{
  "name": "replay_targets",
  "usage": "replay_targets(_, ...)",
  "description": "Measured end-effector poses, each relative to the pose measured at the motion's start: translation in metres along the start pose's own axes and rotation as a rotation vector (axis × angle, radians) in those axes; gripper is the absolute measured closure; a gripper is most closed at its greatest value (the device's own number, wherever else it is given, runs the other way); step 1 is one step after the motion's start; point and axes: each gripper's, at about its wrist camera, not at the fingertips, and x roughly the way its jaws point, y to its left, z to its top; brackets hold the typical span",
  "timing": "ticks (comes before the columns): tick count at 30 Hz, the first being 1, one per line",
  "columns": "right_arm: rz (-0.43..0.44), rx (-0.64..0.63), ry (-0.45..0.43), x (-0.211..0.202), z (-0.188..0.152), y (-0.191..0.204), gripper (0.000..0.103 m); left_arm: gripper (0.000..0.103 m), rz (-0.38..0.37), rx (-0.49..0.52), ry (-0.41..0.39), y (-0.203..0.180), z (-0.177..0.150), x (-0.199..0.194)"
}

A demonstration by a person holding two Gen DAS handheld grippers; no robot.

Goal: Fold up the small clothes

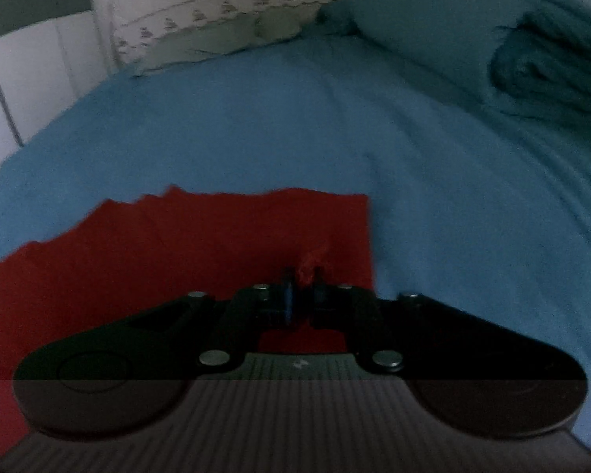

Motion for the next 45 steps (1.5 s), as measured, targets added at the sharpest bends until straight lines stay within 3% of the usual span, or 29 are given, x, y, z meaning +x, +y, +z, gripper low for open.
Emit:
replay_targets(1, -0.011, -0.016, -0.031, -0.008, -0.001, 0.001, 0.038, 0.000, 0.008, 0.015, -0.006, -0.001, -0.001, -0.001)
replay_targets(2, -0.004, -0.036, -0.082, -0.014, -0.002, 0.009, 0.018, 0.000, 0.012, 0.027, -0.010, -0.002, -0.001, -0.002)
replay_targets(3, 0.013, -0.055, -0.151, -0.024, -0.005, 0.011, 0.008, 0.000, 0.013, 0.033, -0.013, -0.004, -0.001, -0.002)
replay_targets(4, 0.032, -0.074, -0.195, -0.030, -0.008, 0.014, 0.007, 0.000, 0.014, 0.038, -0.016, -0.004, -0.002, -0.002)
replay_targets(5, 0.056, -0.099, -0.203, -0.033, -0.011, 0.018, 0.007, 0.000, 0.013, 0.040, -0.018, -0.004, -0.003, -0.003)
replay_targets(8, 0.098, -0.150, -0.118, -0.019, -0.018, 0.028, 0.008, 0.000, 0.008, 0.037, -0.012, -0.005, -0.003, 0.000)
replay_targets(12, 0.093, -0.092, 0.016, 0.016, -0.031, 0.021, 0.009, 0.000, 0.016, 0.054, -0.013, -0.010, -0.004, 0.001)
replay_targets(16, 0.096, -0.106, 0.003, 0.012, -0.028, 0.023, 0.009, 0.000, 0.055, 0.104, -0.018, -0.015, -0.006, 0.003)
replay_targets(21, 0.191, -0.091, -0.105, -0.067, -0.007, 0.009, 0.008, 0.002, 0.094, 0.186, -0.082, -0.023, -0.001, -0.027)
replay_targets(23, 0.199, -0.114, -0.147, -0.109, -0.001, 0.005, 0.007, 0.001, 0.139, 0.210, -0.124, -0.030, 0.000, -0.054)
replay_targets(26, 0.189, -0.124, -0.176, -0.173, -0.007, -0.008, 0.000, 0.000, 0.123, 0.217, -0.147, -0.041, -0.007, -0.100)
replay_targets(34, 0.157, -0.158, -0.177, -0.302, -0.081, -0.044, 0.000, 0.000, 0.138, 0.220, -0.039, -0.056, -0.073, -0.195)
replay_targets(40, 0.154, -0.136, -0.085, -0.330, -0.157, -0.083, 0.000, 0.001, 0.113, 0.088, 0.033, -0.031, -0.145, -0.214)
replay_targets(42, 0.147, -0.112, -0.055, -0.328, -0.178, -0.093, 0.000, 0.008, 0.097, 0.051, 0.056, -0.023, -0.163, -0.208)
replay_targets(45, 0.115, -0.079, -0.018, -0.316, -0.204, -0.102, 0.000, 0.024, 0.120, 0.073, 0.077, -0.023, -0.185, -0.198)
